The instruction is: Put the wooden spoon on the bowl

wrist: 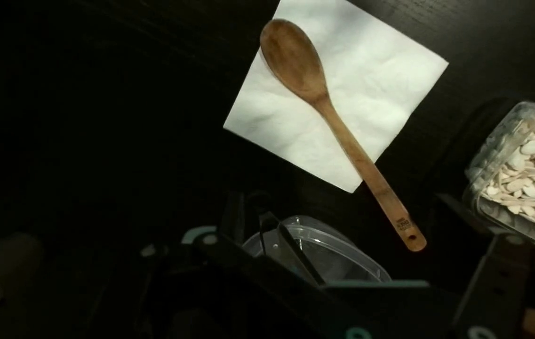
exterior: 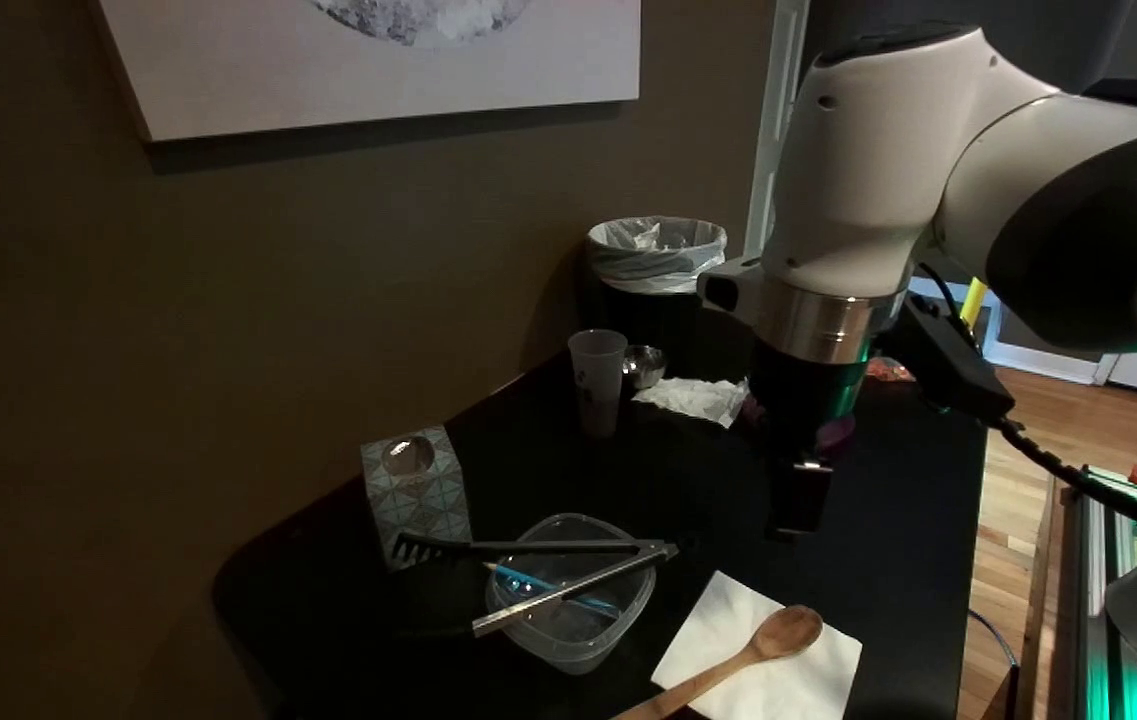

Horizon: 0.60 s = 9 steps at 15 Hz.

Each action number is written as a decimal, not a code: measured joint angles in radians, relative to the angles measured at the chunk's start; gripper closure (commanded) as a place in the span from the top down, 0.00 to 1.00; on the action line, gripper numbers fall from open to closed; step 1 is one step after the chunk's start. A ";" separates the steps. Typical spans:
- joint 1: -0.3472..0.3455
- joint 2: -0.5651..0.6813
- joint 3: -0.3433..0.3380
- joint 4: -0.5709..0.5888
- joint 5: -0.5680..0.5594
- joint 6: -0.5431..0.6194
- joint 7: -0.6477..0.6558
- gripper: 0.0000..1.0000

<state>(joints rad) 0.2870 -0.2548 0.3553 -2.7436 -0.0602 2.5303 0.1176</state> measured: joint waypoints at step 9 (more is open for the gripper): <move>0.018 0.080 0.000 -0.003 -0.016 0.222 -0.123 1.00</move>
<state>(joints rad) 0.3051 -0.1751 0.3555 -2.7462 -0.0760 2.7526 -0.0058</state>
